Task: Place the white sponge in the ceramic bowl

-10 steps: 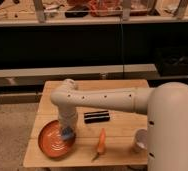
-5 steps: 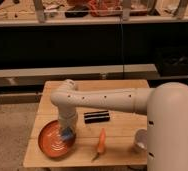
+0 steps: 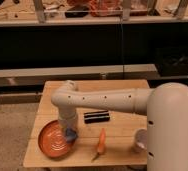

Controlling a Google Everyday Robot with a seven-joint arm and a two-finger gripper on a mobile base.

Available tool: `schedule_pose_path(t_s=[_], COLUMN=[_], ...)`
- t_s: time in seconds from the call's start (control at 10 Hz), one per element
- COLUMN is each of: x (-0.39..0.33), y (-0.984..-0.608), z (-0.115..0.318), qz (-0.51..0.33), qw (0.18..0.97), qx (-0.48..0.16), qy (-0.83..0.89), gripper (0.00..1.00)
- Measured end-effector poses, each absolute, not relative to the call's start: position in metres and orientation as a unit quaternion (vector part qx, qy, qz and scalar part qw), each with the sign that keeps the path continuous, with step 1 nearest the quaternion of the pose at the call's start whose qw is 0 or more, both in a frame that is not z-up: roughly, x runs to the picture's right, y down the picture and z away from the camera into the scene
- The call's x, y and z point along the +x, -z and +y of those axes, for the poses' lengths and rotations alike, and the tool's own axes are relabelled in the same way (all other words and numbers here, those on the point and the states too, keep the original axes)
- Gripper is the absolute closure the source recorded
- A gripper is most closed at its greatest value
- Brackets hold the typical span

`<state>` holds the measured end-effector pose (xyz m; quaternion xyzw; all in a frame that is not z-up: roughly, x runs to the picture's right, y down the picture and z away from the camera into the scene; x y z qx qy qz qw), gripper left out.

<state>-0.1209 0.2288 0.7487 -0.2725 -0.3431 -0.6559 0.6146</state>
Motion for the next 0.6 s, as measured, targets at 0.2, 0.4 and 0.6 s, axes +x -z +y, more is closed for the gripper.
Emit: schedule_pose_path(t_s=[0.2,0.4,0.6], x=[-0.1207,-0.1208,-0.1210], y=[-0.7489,-0.7494,-0.7499], z=[0.2294,0.2309,0.2320], qz=[-0.344,-0.346,-0.347], qw=[0.614,0.612,0.612], qx=[-0.273,-0.273,-0.273], qy=[0.656,0.656,0.656], gripper=[0.37,0.43,0.33])
